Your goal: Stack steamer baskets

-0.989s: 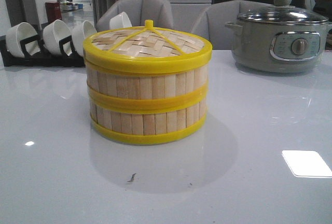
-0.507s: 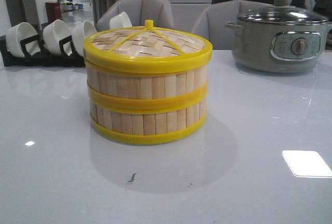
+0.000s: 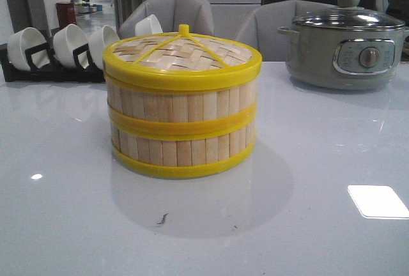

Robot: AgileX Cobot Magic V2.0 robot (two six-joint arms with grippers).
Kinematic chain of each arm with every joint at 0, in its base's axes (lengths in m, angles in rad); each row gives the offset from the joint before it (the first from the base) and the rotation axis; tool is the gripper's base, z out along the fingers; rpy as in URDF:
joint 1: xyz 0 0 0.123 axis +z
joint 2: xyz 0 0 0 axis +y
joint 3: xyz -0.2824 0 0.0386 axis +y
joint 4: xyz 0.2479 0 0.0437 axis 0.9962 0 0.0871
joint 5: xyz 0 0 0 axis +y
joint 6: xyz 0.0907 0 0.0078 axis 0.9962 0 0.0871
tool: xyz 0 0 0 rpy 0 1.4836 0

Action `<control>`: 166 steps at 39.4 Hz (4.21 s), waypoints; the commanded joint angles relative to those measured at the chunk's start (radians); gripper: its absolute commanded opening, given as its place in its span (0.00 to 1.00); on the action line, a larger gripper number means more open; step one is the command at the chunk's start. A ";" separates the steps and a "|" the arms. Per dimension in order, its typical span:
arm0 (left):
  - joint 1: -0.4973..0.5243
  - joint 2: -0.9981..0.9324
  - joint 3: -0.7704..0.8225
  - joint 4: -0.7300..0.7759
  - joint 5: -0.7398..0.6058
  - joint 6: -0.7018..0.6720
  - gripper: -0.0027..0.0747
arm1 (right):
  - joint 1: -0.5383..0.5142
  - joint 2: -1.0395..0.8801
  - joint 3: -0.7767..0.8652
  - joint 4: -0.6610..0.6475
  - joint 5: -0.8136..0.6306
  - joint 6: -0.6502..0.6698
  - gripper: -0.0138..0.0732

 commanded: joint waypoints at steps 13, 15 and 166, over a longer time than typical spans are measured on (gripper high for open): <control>0.000 -0.002 -0.031 0.002 -0.087 -0.006 0.15 | -0.005 0.011 -0.029 -0.015 -0.087 -0.006 0.26; 0.000 -0.002 -0.031 0.002 -0.087 -0.006 0.15 | -0.005 0.011 -0.029 -0.015 -0.087 -0.006 0.26; 0.079 -0.587 0.371 -0.048 -0.330 0.242 0.15 | -0.007 -0.192 0.191 -0.015 -0.119 -0.005 0.21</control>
